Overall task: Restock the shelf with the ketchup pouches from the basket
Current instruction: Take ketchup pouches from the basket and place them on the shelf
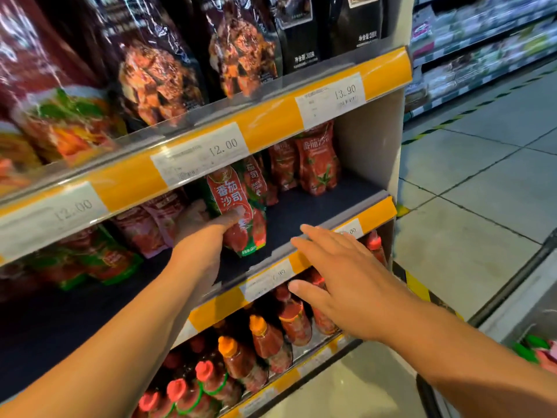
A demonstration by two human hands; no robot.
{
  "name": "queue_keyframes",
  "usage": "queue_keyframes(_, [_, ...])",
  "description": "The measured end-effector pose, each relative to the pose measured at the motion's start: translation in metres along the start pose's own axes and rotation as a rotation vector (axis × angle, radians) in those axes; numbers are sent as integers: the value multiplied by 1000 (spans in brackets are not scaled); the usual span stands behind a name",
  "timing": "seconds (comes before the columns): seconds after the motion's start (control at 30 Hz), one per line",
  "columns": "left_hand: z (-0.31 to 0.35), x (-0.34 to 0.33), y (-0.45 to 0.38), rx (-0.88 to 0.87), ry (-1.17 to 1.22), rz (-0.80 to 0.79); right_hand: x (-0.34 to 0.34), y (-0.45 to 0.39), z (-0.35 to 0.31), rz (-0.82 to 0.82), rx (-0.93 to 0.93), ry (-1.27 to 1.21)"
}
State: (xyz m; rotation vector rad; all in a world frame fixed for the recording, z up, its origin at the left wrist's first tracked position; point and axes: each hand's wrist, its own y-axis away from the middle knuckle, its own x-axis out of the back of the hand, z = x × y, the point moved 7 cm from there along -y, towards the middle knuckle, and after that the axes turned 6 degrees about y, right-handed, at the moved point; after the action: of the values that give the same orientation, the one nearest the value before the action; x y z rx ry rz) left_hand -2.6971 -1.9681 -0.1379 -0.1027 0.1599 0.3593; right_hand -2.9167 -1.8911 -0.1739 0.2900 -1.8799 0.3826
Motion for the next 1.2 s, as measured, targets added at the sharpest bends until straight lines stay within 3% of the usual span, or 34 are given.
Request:
queue_keyframes(0.5, [-31, -1, -33, -56, -59, -29, -42, -21, 11, 95, -56, -41])
queue_keyframes(0.8, [-34, 11, -27, -171, -588, -34, -44, -21, 16, 105, -23, -37])
queue_keyframes(1.2, [-27, -8, -39, -277, -716, 3, -43, -20, 14, 108, -11, -25])
